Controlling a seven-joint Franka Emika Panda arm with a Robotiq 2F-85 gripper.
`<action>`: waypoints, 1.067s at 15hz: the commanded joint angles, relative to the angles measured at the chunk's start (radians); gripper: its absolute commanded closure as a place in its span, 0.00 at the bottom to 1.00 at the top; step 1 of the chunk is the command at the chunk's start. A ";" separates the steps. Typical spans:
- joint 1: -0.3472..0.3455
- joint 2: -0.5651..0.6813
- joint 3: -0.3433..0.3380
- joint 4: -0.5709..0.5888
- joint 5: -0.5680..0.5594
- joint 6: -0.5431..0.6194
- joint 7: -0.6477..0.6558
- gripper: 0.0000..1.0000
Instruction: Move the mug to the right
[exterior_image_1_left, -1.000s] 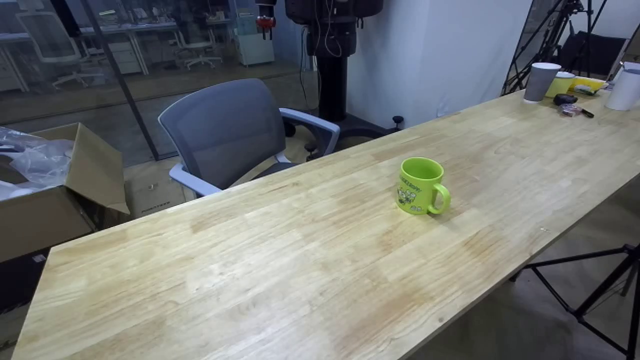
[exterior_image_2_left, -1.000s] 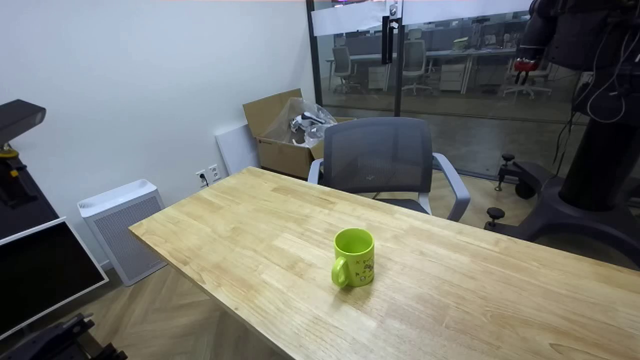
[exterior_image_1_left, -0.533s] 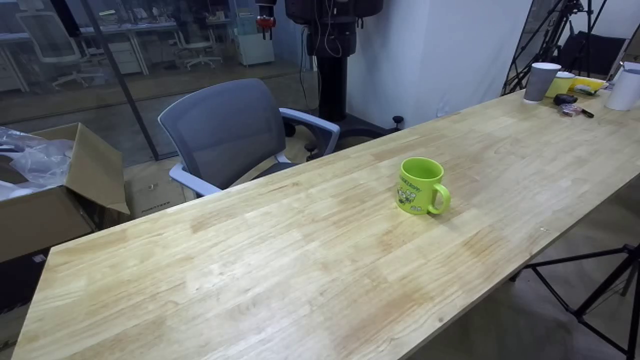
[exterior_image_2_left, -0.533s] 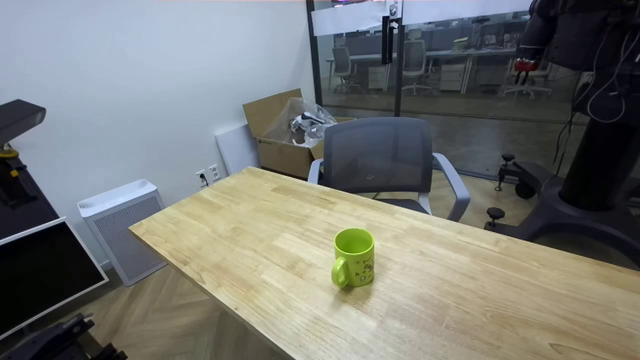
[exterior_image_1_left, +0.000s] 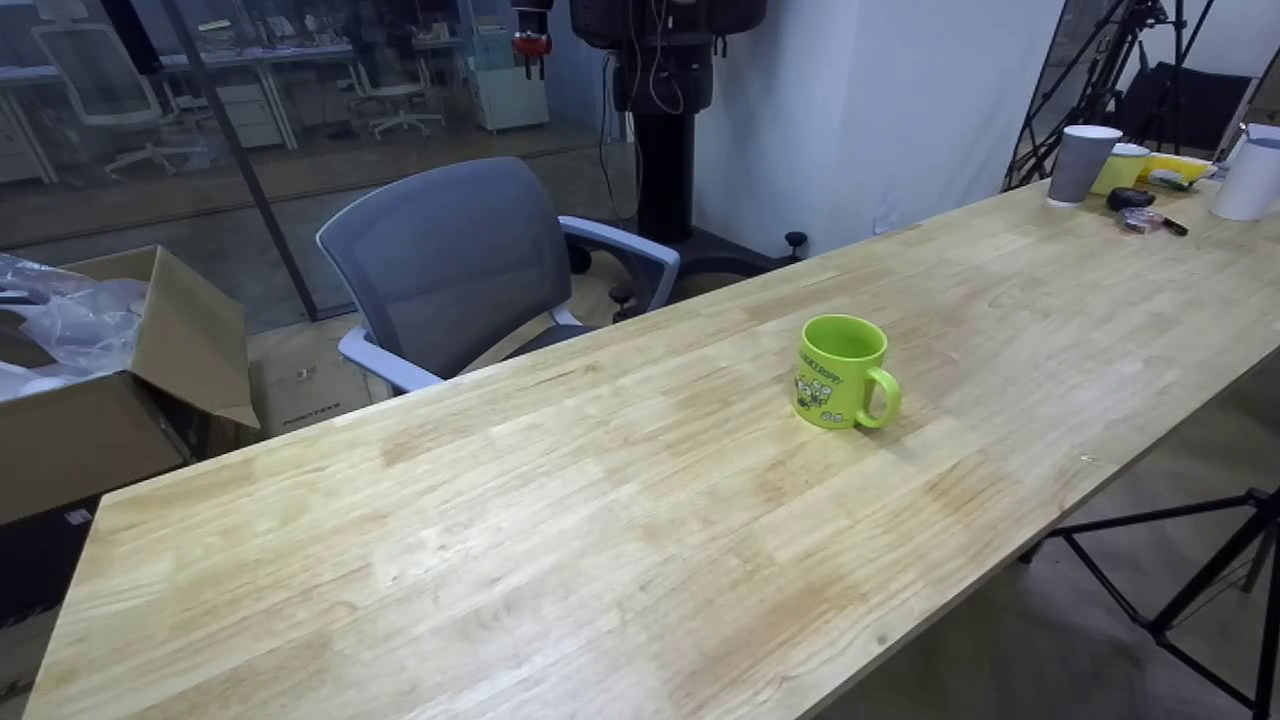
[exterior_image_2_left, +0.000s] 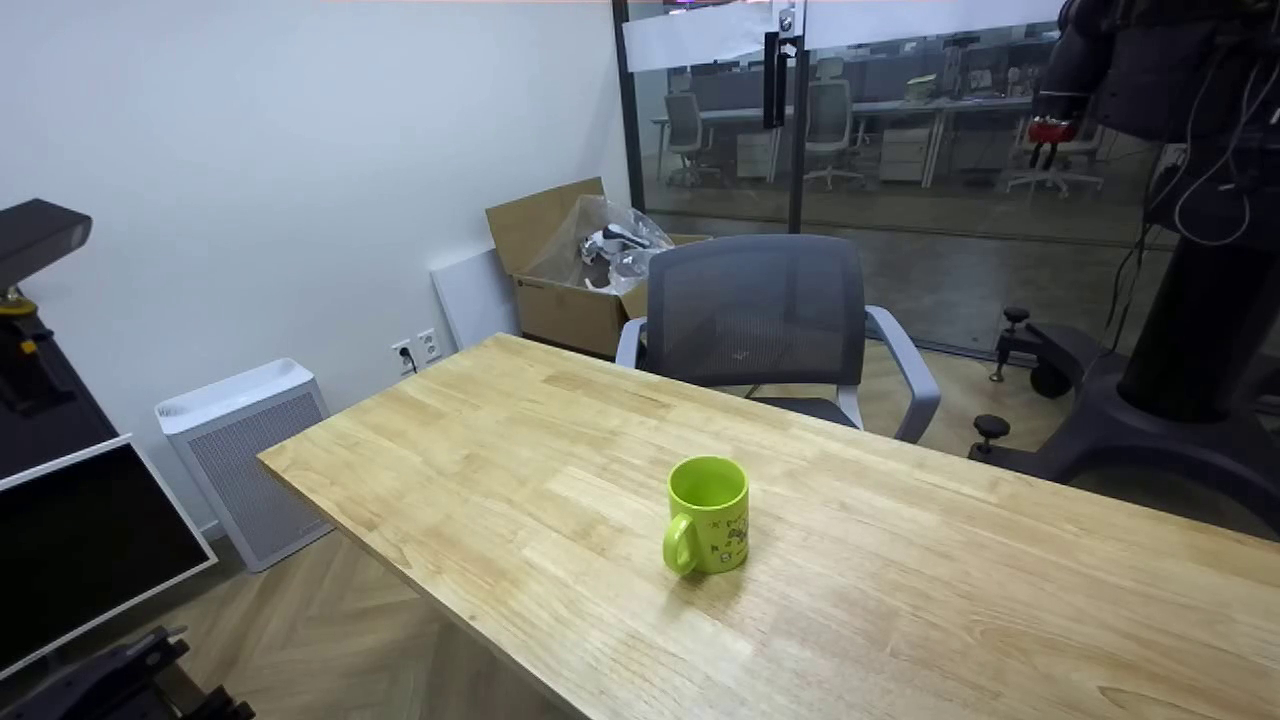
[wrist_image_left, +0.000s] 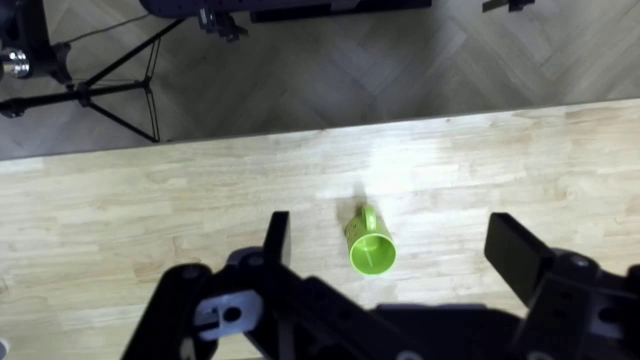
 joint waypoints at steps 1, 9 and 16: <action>-0.006 -0.012 -0.025 -0.018 -0.012 0.117 -0.026 0.00; -0.019 0.078 -0.098 -0.012 0.003 0.219 -0.094 0.00; -0.038 0.365 -0.180 0.096 0.019 0.242 -0.189 0.00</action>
